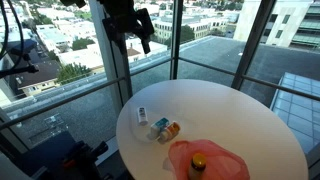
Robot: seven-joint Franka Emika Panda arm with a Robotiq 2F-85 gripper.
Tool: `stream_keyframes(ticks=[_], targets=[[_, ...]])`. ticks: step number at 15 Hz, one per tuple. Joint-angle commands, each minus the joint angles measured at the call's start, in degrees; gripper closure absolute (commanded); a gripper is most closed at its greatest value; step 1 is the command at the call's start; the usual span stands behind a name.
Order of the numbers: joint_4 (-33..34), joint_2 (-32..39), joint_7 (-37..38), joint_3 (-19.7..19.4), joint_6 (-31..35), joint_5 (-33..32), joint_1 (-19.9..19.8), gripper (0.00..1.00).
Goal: Put the white and blue container in the orange plastic bag.
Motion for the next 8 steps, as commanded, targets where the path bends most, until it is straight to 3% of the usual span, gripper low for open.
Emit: stream_keyframes(ticks=[1, 8], targets=[[0.16, -0.03, 0.21, -0.34, -0.15, -0.22, 0.46, 0.0], [1.47, 2.73, 0.77, -0.5, 1.3, 0.58, 0.72, 0.0]])
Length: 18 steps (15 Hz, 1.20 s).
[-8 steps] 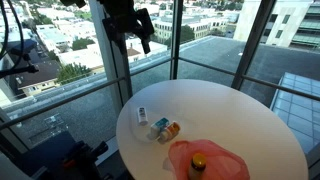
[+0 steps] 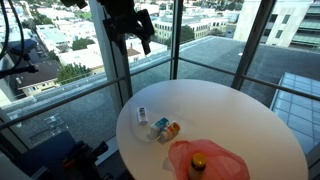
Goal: Put the white and blue container in the orange plastic bag.
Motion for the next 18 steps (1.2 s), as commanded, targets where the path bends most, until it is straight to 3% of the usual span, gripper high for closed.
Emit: stream_keyframes(ticks=[1, 12, 18], targets=[[1.71, 3.24, 0.81, -0.44, 1.9, 0.72, 0.75, 0.0], [4.61, 16.2, 7.41, -1.64, 15.6, 6.06, -0.52, 0.0], [5.67, 24.15, 9.98, -2.34, 19.16, 9.6, -1.48, 0.0]])
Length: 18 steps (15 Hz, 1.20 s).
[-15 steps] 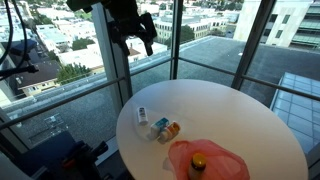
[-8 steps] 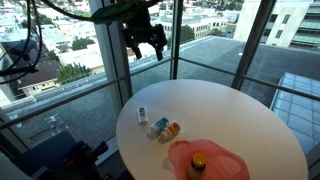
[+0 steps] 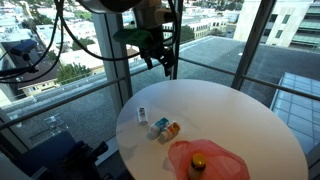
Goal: Put the white and blue container in the orange plastic bag.
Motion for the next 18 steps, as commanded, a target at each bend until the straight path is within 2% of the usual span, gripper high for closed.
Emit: stream_keyframes(ticks=[1, 9, 11, 12, 18], targets=[[3.02, 5.93, 1.64, -0.01, 1.02, 1.38, -0.61, 0.0], [6.6, 15.47, 0.56, 0.41, -0.29, 0.25, -0.52, 0.0], [6.98, 14.37, -0.53, 0.61, -1.07, 1.32, -0.34, 0.0], [4.87, 14.82, 0.58, 0.45, 1.18, 0.6, -0.54, 0.0], [6.5, 16.83, -0.6, 0.58, 1.08, 1.43, -0.61, 0.0]])
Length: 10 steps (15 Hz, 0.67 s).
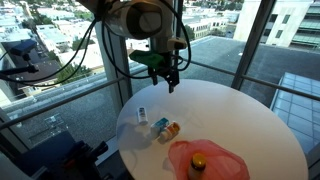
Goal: Put the white and blue container in the orange plastic bag.
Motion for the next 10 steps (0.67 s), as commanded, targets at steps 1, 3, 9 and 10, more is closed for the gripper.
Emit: stream_keyframes(ticks=[1, 3, 9, 10], targets=[[0.63, 2.9, -1.78, 0.0, 0.67, 1.38, -0.47, 0.0], [0.75, 4.96, -1.77, -0.06, 1.13, 1.55, -0.68, 0.0], [0.42, 10.75, -5.75, 0.4, 5.11, 6.65, -2.09, 0.0], [0.46, 11.62, -6.81, 0.59, 5.65, 7.74, -2.36, 0.0]])
